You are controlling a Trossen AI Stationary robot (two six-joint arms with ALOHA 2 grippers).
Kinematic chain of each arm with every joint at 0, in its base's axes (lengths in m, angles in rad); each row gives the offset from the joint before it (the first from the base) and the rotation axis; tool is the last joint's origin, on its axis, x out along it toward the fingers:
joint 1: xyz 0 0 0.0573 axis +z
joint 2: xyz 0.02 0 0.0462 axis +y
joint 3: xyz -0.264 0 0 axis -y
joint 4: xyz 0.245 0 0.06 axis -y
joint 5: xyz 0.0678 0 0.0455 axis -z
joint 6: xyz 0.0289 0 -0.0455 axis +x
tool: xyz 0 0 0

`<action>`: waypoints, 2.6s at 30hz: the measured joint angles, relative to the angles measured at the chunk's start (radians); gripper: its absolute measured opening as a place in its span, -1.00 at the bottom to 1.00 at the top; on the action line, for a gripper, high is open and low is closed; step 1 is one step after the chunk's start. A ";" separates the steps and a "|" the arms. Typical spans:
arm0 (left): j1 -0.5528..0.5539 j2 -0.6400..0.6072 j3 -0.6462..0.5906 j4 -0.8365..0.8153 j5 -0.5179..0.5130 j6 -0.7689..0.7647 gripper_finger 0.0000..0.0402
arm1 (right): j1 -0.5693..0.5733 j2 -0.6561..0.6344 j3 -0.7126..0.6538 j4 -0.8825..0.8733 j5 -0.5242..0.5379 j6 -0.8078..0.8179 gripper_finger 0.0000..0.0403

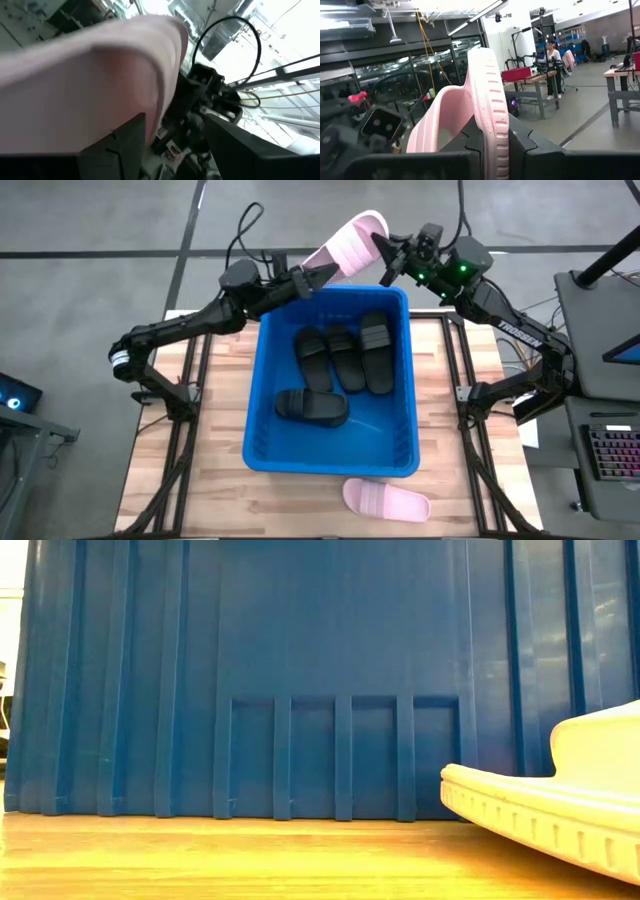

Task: Pick and place slides into bin
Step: Put the pink slides into the blue organize bin

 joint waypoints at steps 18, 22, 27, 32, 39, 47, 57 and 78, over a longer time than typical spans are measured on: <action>0.029 0.062 0.009 0.089 -0.010 0.047 -0.07 | 0.007 0.020 -0.014 0.001 -0.041 0.091 -0.85; 0.030 0.068 0.010 0.088 -0.011 0.048 -0.29 | 0.008 0.026 -0.014 0.001 -0.040 0.092 -0.85; 0.035 0.061 0.010 0.088 0.014 0.100 -0.86 | 0.008 0.024 -0.014 0.006 -0.042 0.092 -0.85; 0.048 0.050 0.010 0.078 0.065 0.097 -0.97 | 0.007 0.024 -0.014 0.006 -0.048 0.083 -0.66; 0.092 -0.026 0.010 -0.096 0.213 0.029 -0.99 | -0.008 -0.019 -0.014 -0.069 -0.059 -0.018 -0.31; 0.139 -0.147 0.009 -0.342 0.295 0.047 -1.00 | -0.018 -0.099 -0.013 -0.099 -0.027 -0.156 -0.19; 0.155 -0.212 0.009 -0.644 0.446 -0.173 -1.00 | -0.014 -0.159 -0.013 -0.349 -0.301 -0.725 -0.18; 0.153 -0.146 0.000 -0.780 0.652 -0.319 -1.00 | 0.147 -0.140 -0.014 -0.378 -0.443 -1.286 -0.32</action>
